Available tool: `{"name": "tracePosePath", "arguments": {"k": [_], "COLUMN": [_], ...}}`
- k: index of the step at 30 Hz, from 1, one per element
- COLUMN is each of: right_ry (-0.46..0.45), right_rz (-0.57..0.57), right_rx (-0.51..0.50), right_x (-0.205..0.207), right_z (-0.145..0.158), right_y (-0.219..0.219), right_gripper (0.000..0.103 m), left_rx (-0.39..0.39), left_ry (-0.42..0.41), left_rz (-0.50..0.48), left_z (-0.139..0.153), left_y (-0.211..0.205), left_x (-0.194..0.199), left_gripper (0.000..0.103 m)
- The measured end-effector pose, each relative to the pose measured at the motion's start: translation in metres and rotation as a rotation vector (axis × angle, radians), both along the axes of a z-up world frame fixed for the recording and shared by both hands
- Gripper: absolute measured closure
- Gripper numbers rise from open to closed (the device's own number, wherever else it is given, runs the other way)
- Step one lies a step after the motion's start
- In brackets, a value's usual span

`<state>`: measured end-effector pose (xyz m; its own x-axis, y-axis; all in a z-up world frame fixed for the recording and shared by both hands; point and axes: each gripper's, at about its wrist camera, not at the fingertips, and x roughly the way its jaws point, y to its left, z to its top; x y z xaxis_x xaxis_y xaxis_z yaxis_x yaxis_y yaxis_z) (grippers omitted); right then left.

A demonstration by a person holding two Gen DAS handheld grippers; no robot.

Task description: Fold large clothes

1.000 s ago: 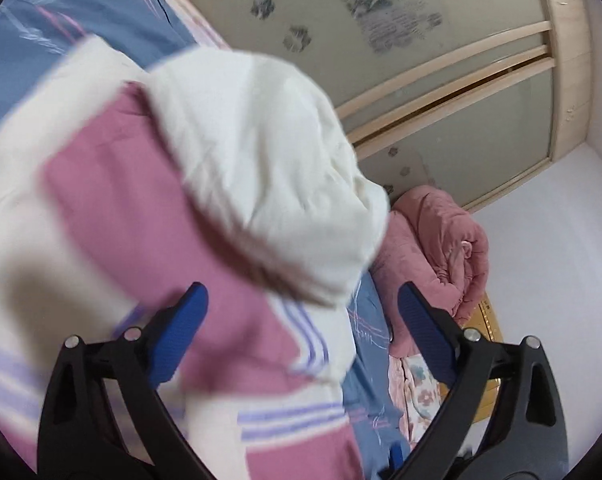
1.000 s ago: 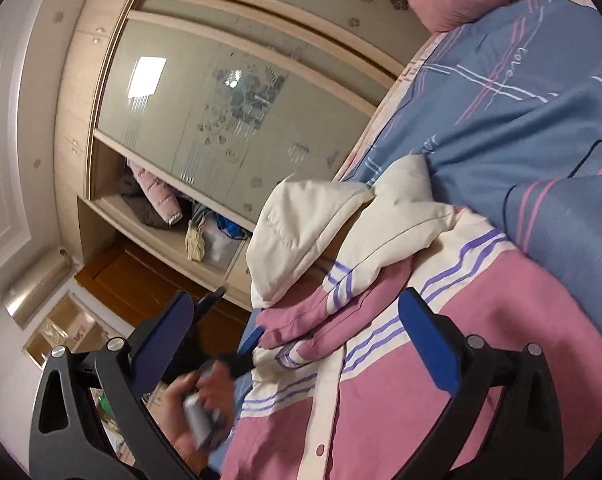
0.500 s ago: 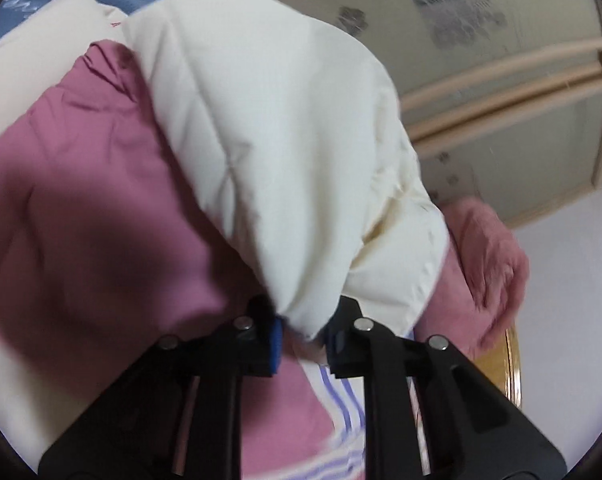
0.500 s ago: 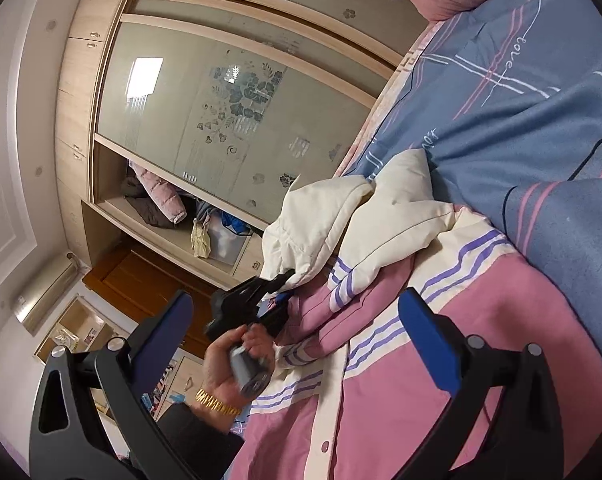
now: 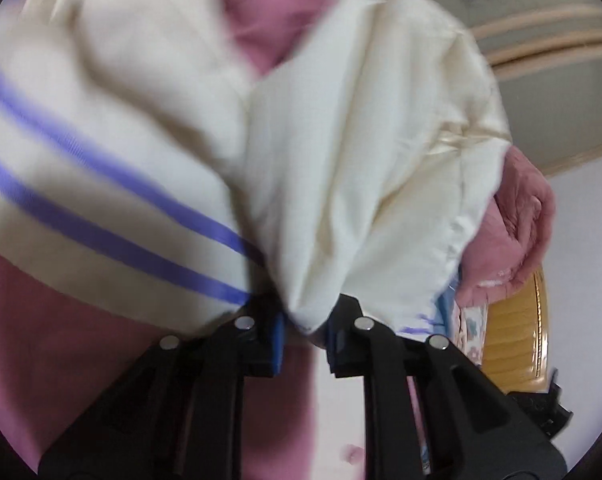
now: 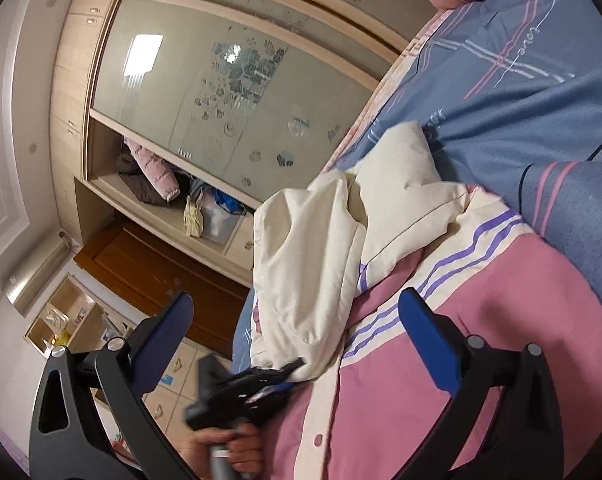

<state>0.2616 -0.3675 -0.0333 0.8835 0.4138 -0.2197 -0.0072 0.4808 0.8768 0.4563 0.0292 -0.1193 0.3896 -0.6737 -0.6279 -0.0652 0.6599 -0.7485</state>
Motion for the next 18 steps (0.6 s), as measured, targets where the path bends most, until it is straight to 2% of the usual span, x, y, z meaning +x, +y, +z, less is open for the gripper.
{"name": "tracePosePath", "arguments": {"k": [3, 4, 5, 6, 7, 9, 11, 13, 15, 16, 18], "right_ry": [0.009, 0.012, 0.015, 0.015, 0.014, 0.007, 0.004, -0.008, -0.005, -0.002, -0.005], "right_rz": [0.031, 0.046, 0.054, 0.060, 0.065, 0.066, 0.051, 0.038, 0.029, 0.017, 0.006], "right_rx": [0.037, 0.045, 0.047, 0.044, 0.029, -0.004, -0.054, -0.110, -0.188, -0.265, -0.377], "right_x": [0.008, 0.013, 0.015, 0.018, 0.023, 0.026, 0.028, 0.027, 0.028, 0.028, 0.028], "right_z": [-0.005, -0.006, -0.007, -0.006, -0.004, 0.000, 0.004, 0.009, 0.014, 0.018, 0.024], "right_y": [0.003, 0.005, 0.005, 0.007, 0.009, 0.013, 0.020, 0.031, 0.045, 0.057, 0.075], "right_gripper": [0.001, 0.001, 0.001, 0.001, 0.001, 0.001, 0.001, 0.001, 0.001, 0.001, 0.001], "left_rx": [0.020, -0.007, -0.030, -0.055, -0.073, -0.081, -0.043, 0.028, 0.198, 0.282, 0.429], "left_ry": [-0.062, -0.065, -0.067, -0.080, -0.103, -0.166, -0.233, -0.349, -0.513, -0.569, -0.658], "left_rz": [-0.055, -0.061, -0.064, -0.062, -0.050, -0.023, -0.009, 0.022, 0.128, 0.160, 0.167], "left_z": [0.005, 0.006, 0.008, 0.012, 0.020, 0.040, 0.056, 0.072, 0.087, 0.091, 0.100], "left_y": [-0.003, -0.003, -0.003, -0.001, 0.002, 0.007, 0.014, 0.022, 0.032, 0.032, 0.024], "left_x": [0.009, 0.010, 0.012, 0.010, 0.004, -0.016, -0.037, -0.059, -0.088, -0.098, -0.107], "left_gripper": [0.083, 0.076, 0.062, 0.051, 0.026, 0.002, 0.002, 0.002, 0.002, 0.002, 0.002]}}
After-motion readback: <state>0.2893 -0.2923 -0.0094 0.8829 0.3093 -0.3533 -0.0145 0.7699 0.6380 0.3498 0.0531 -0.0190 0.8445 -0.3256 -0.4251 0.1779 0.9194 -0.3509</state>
